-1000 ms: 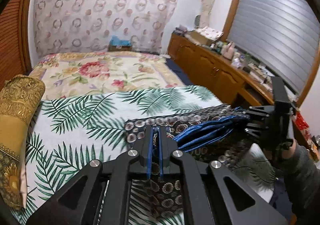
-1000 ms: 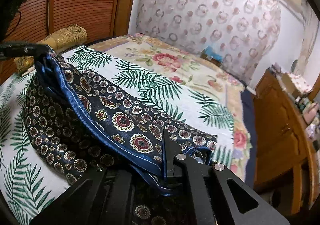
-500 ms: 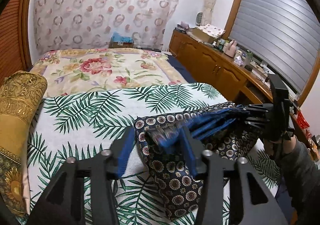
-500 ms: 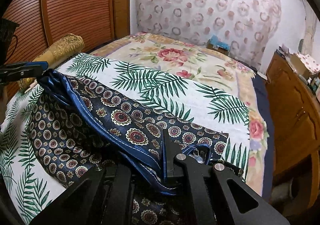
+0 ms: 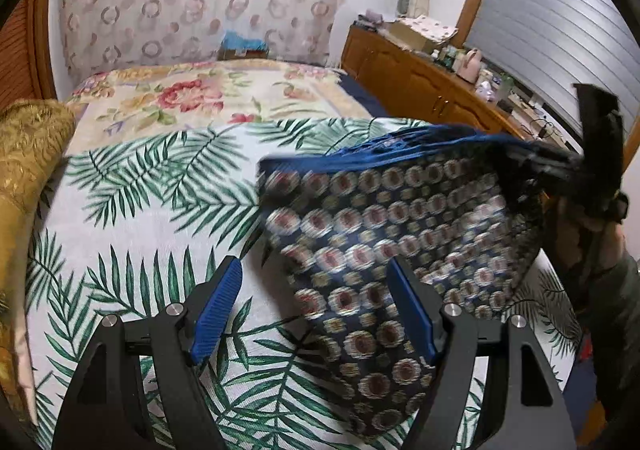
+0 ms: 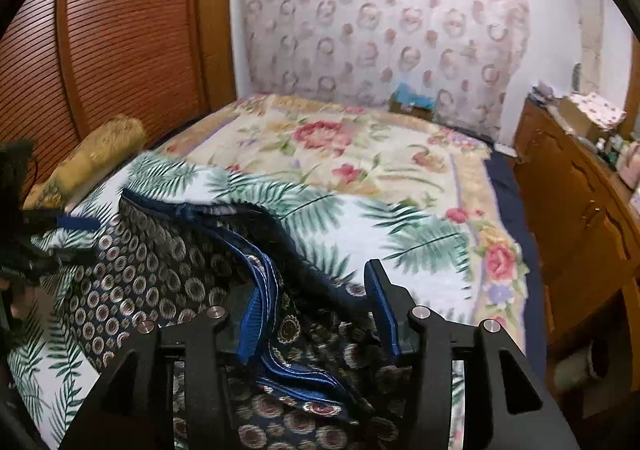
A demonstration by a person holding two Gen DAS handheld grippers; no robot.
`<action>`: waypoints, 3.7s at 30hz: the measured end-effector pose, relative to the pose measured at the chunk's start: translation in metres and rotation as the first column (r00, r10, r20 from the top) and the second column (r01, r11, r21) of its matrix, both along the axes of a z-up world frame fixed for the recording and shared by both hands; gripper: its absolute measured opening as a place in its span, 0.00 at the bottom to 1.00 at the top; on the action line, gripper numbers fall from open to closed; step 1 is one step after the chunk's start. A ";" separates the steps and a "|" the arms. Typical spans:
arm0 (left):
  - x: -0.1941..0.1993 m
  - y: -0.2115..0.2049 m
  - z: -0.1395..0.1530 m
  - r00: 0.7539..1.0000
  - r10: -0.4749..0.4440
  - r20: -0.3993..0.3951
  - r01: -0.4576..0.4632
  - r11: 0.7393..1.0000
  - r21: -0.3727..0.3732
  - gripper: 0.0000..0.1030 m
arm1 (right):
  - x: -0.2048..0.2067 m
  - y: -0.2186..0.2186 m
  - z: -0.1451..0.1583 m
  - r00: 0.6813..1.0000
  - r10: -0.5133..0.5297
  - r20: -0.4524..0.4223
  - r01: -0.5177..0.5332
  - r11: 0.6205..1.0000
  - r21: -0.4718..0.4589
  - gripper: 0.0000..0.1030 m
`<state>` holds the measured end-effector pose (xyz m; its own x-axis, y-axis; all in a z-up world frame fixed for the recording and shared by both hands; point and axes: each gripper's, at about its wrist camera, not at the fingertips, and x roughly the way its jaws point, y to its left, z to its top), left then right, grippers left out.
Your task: Fold small clothes
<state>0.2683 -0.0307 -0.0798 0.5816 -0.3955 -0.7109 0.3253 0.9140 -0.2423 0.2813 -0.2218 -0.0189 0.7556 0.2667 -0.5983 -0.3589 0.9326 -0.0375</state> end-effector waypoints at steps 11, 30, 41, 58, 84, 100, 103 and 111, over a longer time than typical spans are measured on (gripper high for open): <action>0.005 -0.004 -0.020 1.000 0.008 -0.024 -0.007 0.999 0.048 0.73 | -0.021 -0.019 0.011 0.997 -0.079 0.007 0.078 0.997 0.011 0.61; 0.001 -0.030 -0.024 1.000 -0.026 -0.010 0.028 0.978 0.205 0.87 | -0.025 -0.028 0.019 0.989 -0.088 -0.115 0.094 0.994 0.051 0.65; 0.002 -0.028 -0.023 1.000 -0.028 -0.011 0.029 0.980 0.195 0.88 | -0.025 -0.054 -0.031 0.960 -0.152 -0.237 0.164 0.986 0.036 0.65; 0.056 -0.013 -0.015 0.994 -0.036 -0.102 0.038 0.999 0.013 0.66 | -0.005 -0.048 -0.055 0.971 -0.008 -0.239 0.040 0.991 0.129 0.28; -0.067 0.085 0.102 0.965 0.100 0.244 -0.066 0.987 -0.144 0.05 | -0.033 0.049 0.018 0.978 0.195 0.076 -0.201 0.976 0.088 0.08; -0.104 0.267 0.090 0.829 0.497 0.255 -0.475 0.868 -0.147 0.05 | 0.122 0.253 0.048 0.837 0.532 0.125 -0.527 0.847 -0.075 0.08; -0.102 0.281 0.071 0.822 0.528 0.213 -0.507 0.849 -0.149 0.05 | 0.161 0.295 0.036 0.814 0.573 0.093 -0.563 0.818 -0.119 0.08; -0.099 0.296 0.030 0.809 0.571 0.141 -0.555 0.820 -0.137 0.05 | 0.234 0.343 -0.012 0.812 0.584 0.014 -0.578 0.806 -0.126 0.08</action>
